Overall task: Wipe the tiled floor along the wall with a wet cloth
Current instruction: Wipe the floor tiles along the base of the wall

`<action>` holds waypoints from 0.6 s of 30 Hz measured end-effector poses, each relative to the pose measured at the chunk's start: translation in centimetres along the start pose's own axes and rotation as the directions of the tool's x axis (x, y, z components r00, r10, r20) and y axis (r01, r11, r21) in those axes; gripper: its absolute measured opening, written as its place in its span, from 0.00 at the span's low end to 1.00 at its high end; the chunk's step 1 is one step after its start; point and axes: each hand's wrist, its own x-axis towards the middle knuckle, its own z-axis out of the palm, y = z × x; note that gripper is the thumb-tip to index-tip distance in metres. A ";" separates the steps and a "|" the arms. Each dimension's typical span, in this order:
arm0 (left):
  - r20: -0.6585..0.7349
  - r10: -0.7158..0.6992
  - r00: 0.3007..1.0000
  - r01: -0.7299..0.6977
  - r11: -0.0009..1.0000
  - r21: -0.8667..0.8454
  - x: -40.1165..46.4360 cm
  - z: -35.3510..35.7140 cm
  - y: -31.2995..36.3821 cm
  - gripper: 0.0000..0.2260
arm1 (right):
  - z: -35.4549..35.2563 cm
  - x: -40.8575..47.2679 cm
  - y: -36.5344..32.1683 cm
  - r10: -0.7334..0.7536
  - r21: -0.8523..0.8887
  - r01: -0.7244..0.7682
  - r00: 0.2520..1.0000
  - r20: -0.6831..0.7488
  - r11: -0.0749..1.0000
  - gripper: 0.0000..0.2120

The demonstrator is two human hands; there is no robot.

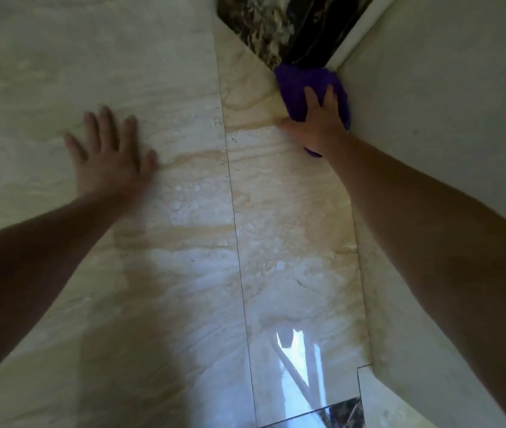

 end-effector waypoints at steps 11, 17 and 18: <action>-0.159 -0.007 0.987 0.008 1.000 0.008 -0.4 1.6 0.6 0.33 | 0.3 0.2 -1.4 0.052 0.138 -0.036 0.992 -0.115 0.990 0.38; -0.150 -0.022 0.988 0.022 1.000 -0.001 -0.5 0.9 0.5 0.34 | 3.9 -2.4 -6.7 -0.214 -0.048 0.211 0.975 -0.058 0.976 0.41; -0.155 -0.018 0.988 0.019 1.000 0.003 -0.4 1.0 0.4 0.34 | 3.7 -1.7 -8.0 -0.232 -0.050 0.230 0.971 -0.061 0.972 0.40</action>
